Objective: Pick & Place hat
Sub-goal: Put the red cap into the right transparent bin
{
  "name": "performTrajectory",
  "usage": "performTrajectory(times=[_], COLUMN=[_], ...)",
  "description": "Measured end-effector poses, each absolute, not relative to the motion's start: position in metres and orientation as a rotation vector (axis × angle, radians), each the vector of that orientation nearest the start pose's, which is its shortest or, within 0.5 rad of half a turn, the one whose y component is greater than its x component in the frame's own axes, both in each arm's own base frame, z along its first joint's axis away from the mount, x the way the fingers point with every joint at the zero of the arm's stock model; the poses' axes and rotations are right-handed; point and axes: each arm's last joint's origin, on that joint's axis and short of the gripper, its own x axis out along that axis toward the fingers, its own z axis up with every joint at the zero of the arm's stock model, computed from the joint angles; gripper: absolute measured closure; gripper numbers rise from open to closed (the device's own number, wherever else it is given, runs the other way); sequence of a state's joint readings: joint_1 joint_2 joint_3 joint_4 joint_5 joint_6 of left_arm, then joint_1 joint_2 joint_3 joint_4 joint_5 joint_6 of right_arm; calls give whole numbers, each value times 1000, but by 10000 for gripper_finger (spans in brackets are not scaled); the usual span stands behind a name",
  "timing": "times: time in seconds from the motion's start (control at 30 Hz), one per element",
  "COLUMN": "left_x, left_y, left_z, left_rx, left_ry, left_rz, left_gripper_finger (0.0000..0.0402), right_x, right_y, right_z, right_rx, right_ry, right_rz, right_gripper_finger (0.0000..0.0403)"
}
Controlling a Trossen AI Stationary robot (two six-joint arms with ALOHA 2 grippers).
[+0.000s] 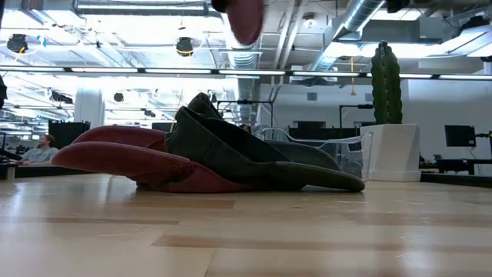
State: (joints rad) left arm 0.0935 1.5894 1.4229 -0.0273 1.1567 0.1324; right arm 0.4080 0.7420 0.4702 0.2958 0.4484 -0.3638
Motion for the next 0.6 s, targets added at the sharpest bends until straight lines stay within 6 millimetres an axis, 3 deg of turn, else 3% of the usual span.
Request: performTrajectory(times=[0.27, 0.6], left_x=[359, 364], left_y=[-14, -9], left_z=[348, 324], left_rx=[34, 60], left_ry=[154, 263], left_rz=[-939, -612], left_gripper_finger=[391, 391], right_x=[188, 210], right_y=[50, 52], right_z=[262, 259], right_rx=[-325, -307], right_ry=[28, -63], right_rz=[62, 30], right_gripper_finger=[301, 301])
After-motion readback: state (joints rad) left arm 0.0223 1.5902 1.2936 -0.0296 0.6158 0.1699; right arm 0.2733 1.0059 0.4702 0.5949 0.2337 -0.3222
